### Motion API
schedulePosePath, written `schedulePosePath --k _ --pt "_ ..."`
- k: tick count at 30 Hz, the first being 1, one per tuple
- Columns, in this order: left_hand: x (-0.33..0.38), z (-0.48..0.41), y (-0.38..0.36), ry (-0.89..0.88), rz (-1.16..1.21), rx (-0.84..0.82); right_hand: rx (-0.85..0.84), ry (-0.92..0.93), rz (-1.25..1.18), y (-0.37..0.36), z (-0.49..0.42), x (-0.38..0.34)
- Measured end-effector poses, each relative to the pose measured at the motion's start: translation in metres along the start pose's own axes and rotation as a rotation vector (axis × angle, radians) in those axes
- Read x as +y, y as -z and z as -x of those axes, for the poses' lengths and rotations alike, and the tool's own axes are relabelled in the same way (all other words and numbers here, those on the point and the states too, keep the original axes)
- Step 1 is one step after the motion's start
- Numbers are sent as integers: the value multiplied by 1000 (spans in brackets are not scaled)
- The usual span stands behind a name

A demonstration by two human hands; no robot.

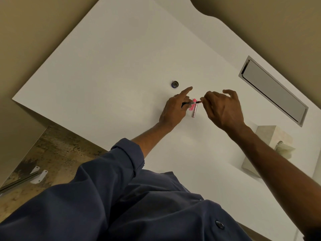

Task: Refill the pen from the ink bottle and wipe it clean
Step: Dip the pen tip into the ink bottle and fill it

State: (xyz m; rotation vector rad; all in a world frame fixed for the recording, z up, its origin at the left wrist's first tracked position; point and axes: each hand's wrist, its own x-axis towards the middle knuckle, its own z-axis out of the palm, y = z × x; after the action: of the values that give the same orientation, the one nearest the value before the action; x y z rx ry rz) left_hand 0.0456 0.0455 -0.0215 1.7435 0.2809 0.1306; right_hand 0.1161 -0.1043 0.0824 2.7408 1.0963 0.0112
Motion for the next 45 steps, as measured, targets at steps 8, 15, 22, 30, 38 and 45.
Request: schedulePosePath --k 8,15,22,30,38,45 --pt "-1 0 1 4 -8 3 8 -20 -131 2 1 1" --pt "-3 1 -2 21 -14 -4 -4 -7 22 -1 0 0" --pt "-6 1 -2 5 -28 5 -58 -24 27 -2 -2 -3" --pt "-7 0 -2 -4 -41 2 6 73 -60 0 3 3" --pt "-4 1 -3 27 -14 -12 -26 -21 7 2 -2 -2" --pt "-8 0 -3 15 -48 -33 14 -72 -104 -5 1 -7"
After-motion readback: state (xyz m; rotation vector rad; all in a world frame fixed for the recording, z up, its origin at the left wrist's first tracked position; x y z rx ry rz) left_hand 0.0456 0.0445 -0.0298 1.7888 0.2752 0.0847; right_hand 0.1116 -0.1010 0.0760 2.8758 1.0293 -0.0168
